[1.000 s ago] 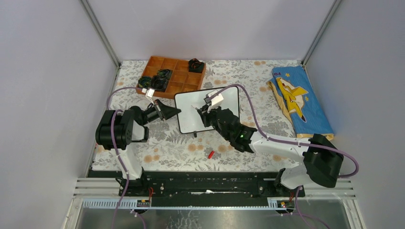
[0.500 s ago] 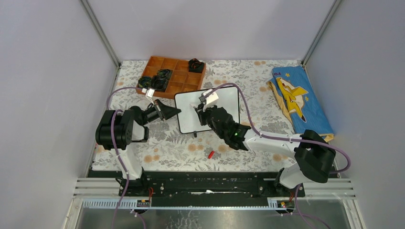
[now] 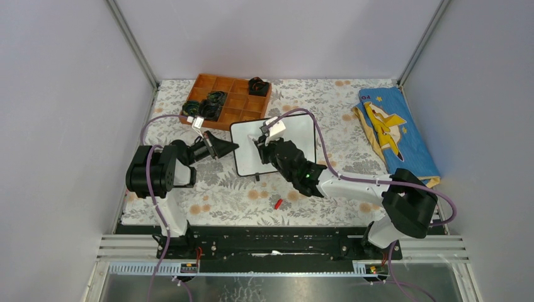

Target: Write a sentence on the whiteboard

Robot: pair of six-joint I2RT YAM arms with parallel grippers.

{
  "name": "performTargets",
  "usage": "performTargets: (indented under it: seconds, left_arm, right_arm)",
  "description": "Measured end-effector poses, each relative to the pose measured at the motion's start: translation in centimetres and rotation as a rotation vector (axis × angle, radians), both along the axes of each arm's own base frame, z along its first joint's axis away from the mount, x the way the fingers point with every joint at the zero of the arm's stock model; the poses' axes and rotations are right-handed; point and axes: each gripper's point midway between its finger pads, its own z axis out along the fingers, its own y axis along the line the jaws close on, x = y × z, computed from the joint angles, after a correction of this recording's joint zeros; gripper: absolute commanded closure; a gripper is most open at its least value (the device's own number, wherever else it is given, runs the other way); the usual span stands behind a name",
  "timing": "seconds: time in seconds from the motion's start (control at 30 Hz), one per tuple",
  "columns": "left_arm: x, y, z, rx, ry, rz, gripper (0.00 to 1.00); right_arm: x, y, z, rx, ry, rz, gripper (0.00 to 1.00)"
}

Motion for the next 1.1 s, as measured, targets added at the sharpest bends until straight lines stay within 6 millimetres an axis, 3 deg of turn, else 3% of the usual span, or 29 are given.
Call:
performTargets:
  seconds: [0.33, 1.1]
  left_arm:
    - [0.0, 0.0, 0.0, 0.000, 0.000, 0.000, 0.87]
    - [0.1, -0.1, 0.1, -0.001, -0.002, 0.003, 0.88]
  right_arm:
    - [0.6, 1.0, 0.0, 0.019, -0.004, -0.004, 1.00]
    - [1.1, 0.8, -0.1, 0.024, -0.003, -0.042, 1.00]
